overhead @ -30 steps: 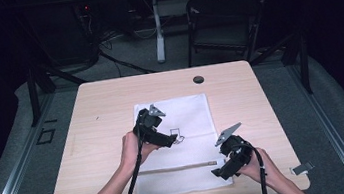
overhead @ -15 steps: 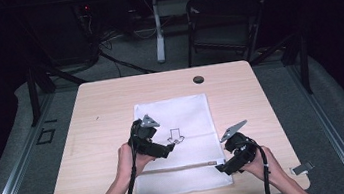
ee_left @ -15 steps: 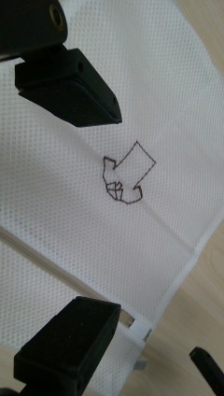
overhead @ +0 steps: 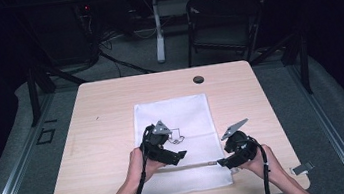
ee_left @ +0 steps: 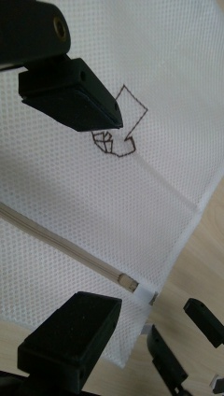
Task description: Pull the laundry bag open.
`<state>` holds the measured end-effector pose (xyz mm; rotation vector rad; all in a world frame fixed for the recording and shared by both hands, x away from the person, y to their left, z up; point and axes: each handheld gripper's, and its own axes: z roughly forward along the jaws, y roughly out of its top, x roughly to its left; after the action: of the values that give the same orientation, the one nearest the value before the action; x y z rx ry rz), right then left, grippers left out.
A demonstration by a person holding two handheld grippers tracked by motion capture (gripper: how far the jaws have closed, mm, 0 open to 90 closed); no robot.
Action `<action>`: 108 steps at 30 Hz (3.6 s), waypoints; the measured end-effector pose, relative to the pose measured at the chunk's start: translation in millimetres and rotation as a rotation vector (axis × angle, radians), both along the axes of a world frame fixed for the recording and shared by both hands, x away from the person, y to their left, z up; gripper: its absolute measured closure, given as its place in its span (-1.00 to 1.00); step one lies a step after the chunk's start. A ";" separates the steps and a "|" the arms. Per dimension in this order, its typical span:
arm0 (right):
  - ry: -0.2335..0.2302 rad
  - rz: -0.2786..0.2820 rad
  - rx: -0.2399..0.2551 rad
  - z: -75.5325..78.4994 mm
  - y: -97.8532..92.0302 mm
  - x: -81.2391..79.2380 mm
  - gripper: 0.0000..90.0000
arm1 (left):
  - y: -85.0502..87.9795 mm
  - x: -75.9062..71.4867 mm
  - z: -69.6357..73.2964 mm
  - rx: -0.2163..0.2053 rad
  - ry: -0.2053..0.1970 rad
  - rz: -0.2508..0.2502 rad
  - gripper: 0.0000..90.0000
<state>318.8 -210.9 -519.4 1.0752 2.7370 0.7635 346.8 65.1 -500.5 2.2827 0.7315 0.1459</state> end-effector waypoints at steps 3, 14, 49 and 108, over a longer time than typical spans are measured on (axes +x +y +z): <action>0.009 -0.001 -0.003 -3.4 -0.7 2.4 0.33 | -8.0 -1.1 -5.9 0.010 0.010 -0.022 -0.71; 0.039 0.019 -0.046 -19.2 8.2 9.0 0.84 | -31.5 -3.2 -24.4 0.015 0.036 -0.089 -0.68; 0.088 0.014 -0.021 -33.9 6.3 14.7 0.99 | -85.1 -3.0 -58.3 0.021 0.062 -0.300 0.25; 0.095 -0.020 -0.034 -34.7 9.7 11.8 1.00 | -85.9 1.6 -64.8 0.071 0.081 -0.337 0.82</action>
<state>330.7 -201.2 -554.0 1.1592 2.8015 0.6779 348.4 -20.8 -565.3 2.4543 0.3769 -0.0804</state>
